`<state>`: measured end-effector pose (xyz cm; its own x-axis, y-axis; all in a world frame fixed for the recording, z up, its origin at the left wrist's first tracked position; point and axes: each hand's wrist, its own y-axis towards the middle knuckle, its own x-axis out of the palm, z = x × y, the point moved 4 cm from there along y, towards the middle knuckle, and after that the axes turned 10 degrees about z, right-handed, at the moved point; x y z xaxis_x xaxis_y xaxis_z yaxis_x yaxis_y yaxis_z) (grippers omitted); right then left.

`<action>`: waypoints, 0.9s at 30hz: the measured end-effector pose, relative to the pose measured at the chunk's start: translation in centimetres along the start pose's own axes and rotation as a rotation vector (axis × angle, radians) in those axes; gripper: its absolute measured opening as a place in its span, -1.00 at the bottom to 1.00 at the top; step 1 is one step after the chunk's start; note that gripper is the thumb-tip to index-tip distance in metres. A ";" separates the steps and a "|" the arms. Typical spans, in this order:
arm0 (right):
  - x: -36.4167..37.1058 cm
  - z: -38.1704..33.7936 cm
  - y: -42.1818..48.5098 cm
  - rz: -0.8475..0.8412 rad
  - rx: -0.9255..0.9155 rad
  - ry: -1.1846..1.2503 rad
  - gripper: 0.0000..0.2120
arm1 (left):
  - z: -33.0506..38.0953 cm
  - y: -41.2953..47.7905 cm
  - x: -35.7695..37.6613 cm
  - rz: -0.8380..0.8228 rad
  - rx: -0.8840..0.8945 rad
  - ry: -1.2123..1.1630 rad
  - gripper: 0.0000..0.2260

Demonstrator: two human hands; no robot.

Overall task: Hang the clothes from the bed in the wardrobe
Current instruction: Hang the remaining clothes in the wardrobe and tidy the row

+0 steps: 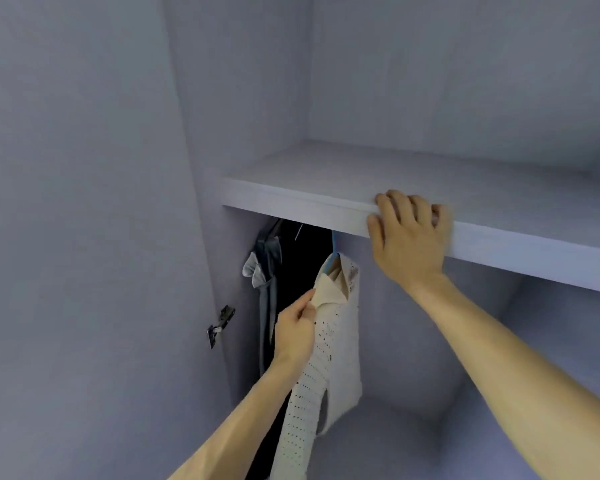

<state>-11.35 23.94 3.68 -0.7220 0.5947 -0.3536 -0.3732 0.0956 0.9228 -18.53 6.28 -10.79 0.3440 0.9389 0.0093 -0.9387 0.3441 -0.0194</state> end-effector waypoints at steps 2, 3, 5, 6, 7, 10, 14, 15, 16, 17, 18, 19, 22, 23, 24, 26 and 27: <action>0.4 -0.1 0.0 0.123 -0.031 -0.030 -0.69 | 0.3 1.7 1.4 0.066 0.058 -0.016 -0.66; 0.7 0.0 0.0 0.146 -0.034 -0.037 -0.68 | 0.8 2.5 2.2 0.087 0.089 -0.028 -0.65; 1.1 0.1 0.0 0.171 -0.016 -0.039 -0.68 | 1.6 4.0 3.8 0.113 0.152 -0.028 -0.65; 1.2 0.2 0.0 0.184 -0.005 -0.035 -0.68 | 1.9 4.8 4.5 0.126 0.172 -0.023 -0.65; 1.3 0.2 -0.2 0.199 0.001 -0.032 -0.68 | 2.1 5.5 5.2 0.143 0.182 -0.019 -0.65; 1.6 0.3 -0.4 0.224 -0.011 -0.024 -0.69 | 2.5 7.6 7.1 0.179 0.203 0.016 -0.65; 1.8 0.5 -0.5 0.220 -0.006 -0.020 -0.66 | 1.9 10.1 8.8 0.197 0.193 0.111 -0.64; 1.9 0.5 -0.5 0.222 -0.007 -0.019 -0.66 | 1.5 10.5 9.0 0.199 0.194 0.142 -0.64; 2.0 0.5 -0.5 0.228 -0.011 -0.023 -0.66 | 1.1 10.7 9.2 0.201 0.198 0.166 -0.64; 2.1 0.6 -0.5 0.241 -0.013 -0.031 -0.66 | 0.8 10.9 9.3 0.200 0.199 0.182 -0.63; 2.1 0.5 -0.4 0.257 -0.013 -0.039 -0.67 | 0.4 11.2 9.5 0.197 0.194 0.194 -0.63; 2.1 0.5 -0.4 0.274 -0.010 -0.044 -0.68 | 0.0 11.5 9.5 0.199 0.175 0.205 -0.63; 2.3 0.4 -0.6 0.296 -0.009 -0.047 -0.69 | -1.4 12.3 8.8 0.225 0.081 0.251 -0.62; 2.3 0.4 -0.7 0.297 -0.009 -0.046 -0.69 | -2.0 12.6 8.4 0.231 0.064 0.285 -0.61; 2.4 0.3 -0.7 0.297 -0.009 -0.044 -0.69 | -2.6 13.0 8.0 0.235 0.067 0.324 -0.61; 2.4 0.3 -0.8 0.297 -0.010 -0.037 -0.68 | -3.1 13.7 7.0 0.238 0.083 0.383 -0.60; 2.4 0.4 -0.8 0.293 -0.006 -0.034 -0.68 | -3.2 14.1 6.5 0.237 0.085 0.404 -0.60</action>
<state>-12.58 25.59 2.10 -0.7794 0.6229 -0.0670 -0.1556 -0.0889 0.9838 -29.44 17.21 -14.21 0.0849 0.9231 -0.3752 -0.9850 0.1344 0.1080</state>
